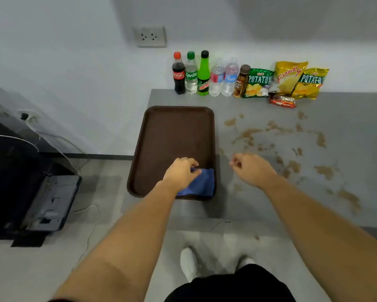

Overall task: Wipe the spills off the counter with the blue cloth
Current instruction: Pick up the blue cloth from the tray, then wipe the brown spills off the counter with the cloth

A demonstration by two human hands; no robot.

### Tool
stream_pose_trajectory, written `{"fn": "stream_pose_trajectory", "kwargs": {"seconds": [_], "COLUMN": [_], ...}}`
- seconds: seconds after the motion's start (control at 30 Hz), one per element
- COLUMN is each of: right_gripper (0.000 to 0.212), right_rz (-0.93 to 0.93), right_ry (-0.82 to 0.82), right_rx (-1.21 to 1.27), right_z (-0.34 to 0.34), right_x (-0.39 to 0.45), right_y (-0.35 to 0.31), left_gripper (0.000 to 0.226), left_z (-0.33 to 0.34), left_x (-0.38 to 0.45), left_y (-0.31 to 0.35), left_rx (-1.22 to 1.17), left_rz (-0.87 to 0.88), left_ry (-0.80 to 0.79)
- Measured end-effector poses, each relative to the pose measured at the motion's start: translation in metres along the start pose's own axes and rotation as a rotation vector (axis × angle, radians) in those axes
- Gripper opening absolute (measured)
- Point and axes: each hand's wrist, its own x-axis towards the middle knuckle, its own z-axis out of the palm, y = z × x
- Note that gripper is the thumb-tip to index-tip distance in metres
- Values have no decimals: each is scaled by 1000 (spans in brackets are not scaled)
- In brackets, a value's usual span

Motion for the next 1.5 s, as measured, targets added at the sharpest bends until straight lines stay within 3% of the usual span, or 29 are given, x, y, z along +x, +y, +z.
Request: {"fn": "stream_pose_trajectory", "kwargs": {"seconds": [0.1, 0.2, 0.43, 0.53, 0.63, 0.73, 0.83, 0.9, 0.97, 1.1, 1.17, 1.5], "right_gripper": [38, 38, 36, 35, 41, 63, 77, 66, 42, 24, 24, 31], "right_rz": [32, 51, 33, 20, 40, 149, 300, 305, 292, 247, 226, 339], "right_ry": [18, -21, -50, -68, -86, -127, -105, 16, 191, 440, 483, 377], "right_rx": [14, 24, 2, 9, 133, 468, 910, 1051, 1010, 801, 733, 686], "right_z": [4, 4, 3, 5, 11, 15, 16, 17, 20, 24, 25, 57], "right_x": [2, 3, 5, 7, 9, 15, 22, 28, 30, 23, 17, -17], "right_y": [1, -1, 0, -8, -24, -46, -66, -74, -75, -69, -65, -19], "left_gripper": [64, 74, 47, 48, 33, 30, 38, 48, 49, 20, 26, 33], "left_z": [5, 15, 18, 13, 6, -5, -7, -4, 2, 14, 20, 44], "left_x": [1, 1, 5, 1, 1, 8, 16, 18, 18, 14, 12, 19], "left_y": [-9, -14, -8, -8, 1, 19, 38, 50, 57, 56, 53, 7], "left_rx": [254, 348, 322, 148, -113, -450, -785, -959, -1061, -1080, -1075, -593], "left_rz": [35, 17, 14, -18, 1, -61, -167, -279, -353, -256, -245, -176], "left_ry": [-111, -123, -193, -138, -12, 75, 55, 12, -43, -74, -82, 96]}}
